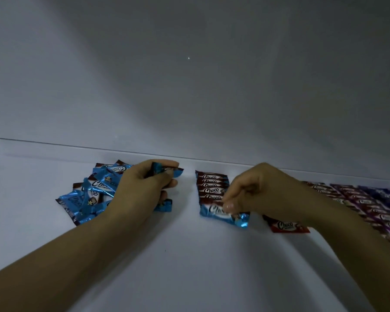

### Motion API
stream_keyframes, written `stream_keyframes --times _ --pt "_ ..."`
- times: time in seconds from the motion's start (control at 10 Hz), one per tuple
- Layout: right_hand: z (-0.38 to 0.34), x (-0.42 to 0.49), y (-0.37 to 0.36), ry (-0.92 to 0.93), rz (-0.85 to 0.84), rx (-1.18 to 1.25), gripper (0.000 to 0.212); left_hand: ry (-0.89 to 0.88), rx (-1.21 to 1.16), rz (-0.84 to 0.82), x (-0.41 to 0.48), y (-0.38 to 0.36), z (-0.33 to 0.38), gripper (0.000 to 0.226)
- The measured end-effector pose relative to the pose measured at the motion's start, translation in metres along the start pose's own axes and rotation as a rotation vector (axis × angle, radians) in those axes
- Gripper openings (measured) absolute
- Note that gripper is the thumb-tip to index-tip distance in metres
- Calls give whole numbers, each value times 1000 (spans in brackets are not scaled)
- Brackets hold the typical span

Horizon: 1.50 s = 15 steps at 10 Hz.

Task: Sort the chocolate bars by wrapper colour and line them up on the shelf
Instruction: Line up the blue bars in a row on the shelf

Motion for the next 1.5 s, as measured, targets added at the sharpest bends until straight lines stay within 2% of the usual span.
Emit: stream_keyframes --times 0.1,0.3,0.6,0.7,0.8,0.9,1.0,1.1,1.3,1.4,1.5 --pt "3 -1 -10 9 -88 -139 4 -94 58 -18 -5 0 5 15" --pt "2 0 -14 78 -25 -244 4 -36 99 -35 -7 -3 5 8" --pt "7 2 -14 104 159 -427 14 -54 115 -70 -10 -3 3 12" --pt "-5 3 -12 140 229 -148 21 -77 90 -82 -13 -6 7 28" --pt "-17 4 -19 191 231 96 26 -103 54 -163 -17 -10 8 26" --pt "-19 4 -19 211 269 219 4 -104 13 -253 -20 -16 10 22" --pt "-13 5 -18 166 251 261 10 18 17 -256 -22 -18 11 42" --pt "-13 6 -21 178 257 273 10 49 83 -277 -22 -17 11 46" --pt "-22 3 -17 262 312 229 20 120 218 -360 -19 -17 9 43" --pt "-28 1 -17 319 322 187 26 103 180 -447 -20 -19 13 52" --pt "-32 -1 -19 321 329 127 26 138 217 -531 -6 -12 1 44"
Point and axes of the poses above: each hand's wrist, its own x-axis towards the middle knuckle, its own y-axis out of the back of the hand, z = x × y, the point moved 4 cm from there along x, towards the middle knuckle, and after that the axes turned 5 degrees about y, right-handed, at the moved point
